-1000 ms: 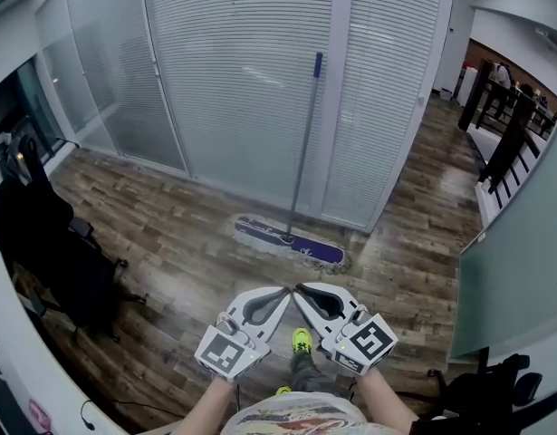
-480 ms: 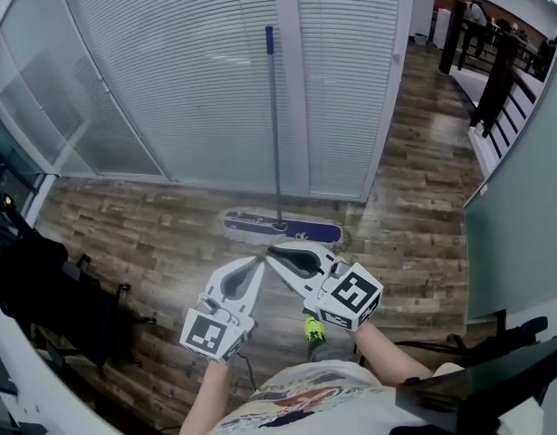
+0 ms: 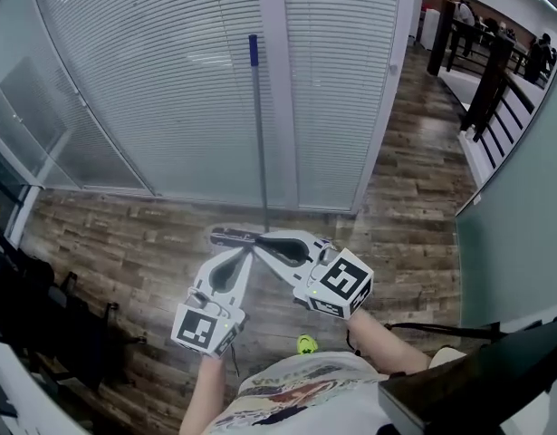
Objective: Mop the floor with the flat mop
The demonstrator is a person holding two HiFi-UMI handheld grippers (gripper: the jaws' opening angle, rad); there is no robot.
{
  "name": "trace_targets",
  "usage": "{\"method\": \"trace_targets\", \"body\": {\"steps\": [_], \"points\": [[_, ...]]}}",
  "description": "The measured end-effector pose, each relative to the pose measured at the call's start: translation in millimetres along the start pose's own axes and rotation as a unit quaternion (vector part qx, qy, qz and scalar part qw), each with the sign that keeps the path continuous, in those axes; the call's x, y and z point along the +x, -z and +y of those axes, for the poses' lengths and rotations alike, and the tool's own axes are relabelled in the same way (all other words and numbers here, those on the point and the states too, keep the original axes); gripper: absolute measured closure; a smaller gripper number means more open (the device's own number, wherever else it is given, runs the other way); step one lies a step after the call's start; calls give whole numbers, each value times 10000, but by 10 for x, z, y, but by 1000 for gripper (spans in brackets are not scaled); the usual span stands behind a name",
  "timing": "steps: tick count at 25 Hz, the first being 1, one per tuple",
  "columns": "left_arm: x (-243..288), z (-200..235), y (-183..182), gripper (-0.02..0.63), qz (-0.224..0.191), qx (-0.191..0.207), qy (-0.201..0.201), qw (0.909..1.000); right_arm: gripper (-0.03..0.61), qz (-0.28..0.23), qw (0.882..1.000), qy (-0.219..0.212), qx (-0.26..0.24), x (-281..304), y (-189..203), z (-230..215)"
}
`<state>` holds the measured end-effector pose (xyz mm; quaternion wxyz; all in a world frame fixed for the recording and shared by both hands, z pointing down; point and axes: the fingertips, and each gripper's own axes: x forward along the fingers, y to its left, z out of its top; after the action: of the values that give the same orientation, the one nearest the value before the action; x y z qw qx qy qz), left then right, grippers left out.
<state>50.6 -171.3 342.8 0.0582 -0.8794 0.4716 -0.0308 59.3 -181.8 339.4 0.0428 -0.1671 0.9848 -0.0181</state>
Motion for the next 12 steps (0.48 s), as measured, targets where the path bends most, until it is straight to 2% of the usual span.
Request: {"method": "trace_targets", "body": {"steps": [7,12], "points": [[236,571,111,601,-218,-218,133,9994,546,130,9998,-11,125,555,79,-382],[472,1175,303,601,-211,-290,334,9988,546,196,9995,212,102,1083,184,-777]]}}
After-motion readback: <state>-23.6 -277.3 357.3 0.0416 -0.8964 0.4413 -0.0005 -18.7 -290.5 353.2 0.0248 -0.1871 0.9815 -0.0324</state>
